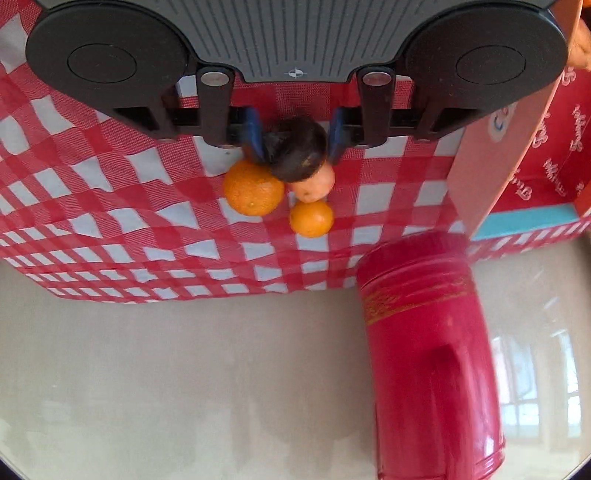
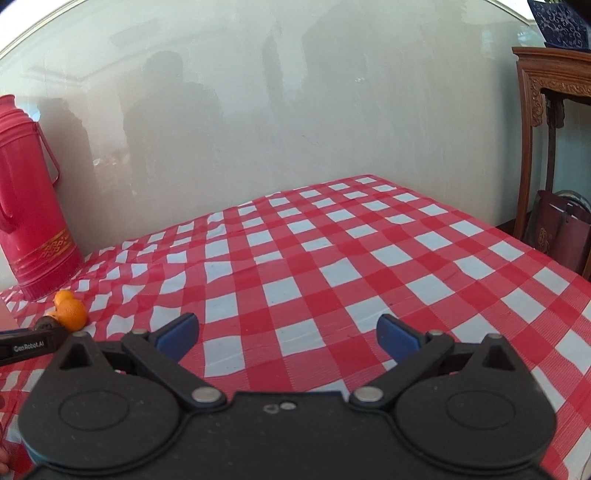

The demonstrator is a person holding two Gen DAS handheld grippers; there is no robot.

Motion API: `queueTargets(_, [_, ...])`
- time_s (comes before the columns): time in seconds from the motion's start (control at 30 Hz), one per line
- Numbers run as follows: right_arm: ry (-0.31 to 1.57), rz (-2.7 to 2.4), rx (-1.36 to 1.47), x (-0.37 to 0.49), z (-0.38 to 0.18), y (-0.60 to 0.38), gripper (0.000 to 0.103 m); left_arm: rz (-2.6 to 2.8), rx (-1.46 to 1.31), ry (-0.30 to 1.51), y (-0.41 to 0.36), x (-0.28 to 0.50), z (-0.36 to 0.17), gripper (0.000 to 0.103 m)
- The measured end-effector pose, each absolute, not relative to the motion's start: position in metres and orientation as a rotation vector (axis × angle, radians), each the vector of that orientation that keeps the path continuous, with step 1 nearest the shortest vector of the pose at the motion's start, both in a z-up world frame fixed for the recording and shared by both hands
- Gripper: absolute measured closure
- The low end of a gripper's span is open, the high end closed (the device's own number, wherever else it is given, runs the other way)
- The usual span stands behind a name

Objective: Organize fruits
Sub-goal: 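Carry the dark plum with the left gripper into the box and release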

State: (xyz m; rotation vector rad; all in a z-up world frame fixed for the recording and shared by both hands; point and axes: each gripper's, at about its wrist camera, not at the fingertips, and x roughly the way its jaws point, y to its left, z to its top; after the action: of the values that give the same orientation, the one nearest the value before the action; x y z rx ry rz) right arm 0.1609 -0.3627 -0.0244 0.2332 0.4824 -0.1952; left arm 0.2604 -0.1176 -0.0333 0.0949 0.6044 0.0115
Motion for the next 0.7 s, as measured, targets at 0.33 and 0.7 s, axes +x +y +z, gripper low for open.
queueTargets(0.33, [0.489,-0.187,0.234,0.162,-0.024,-0.361,0.006,-0.028,0.096,0.521,-0.110,0.219,0.002,0.068])
queueTargets(0.7, [0.481,-0.184,0.215,0.160,-0.023,-0.354,0.006,0.007,0.105,0.479,-0.066,0.185,0.032,0.068])
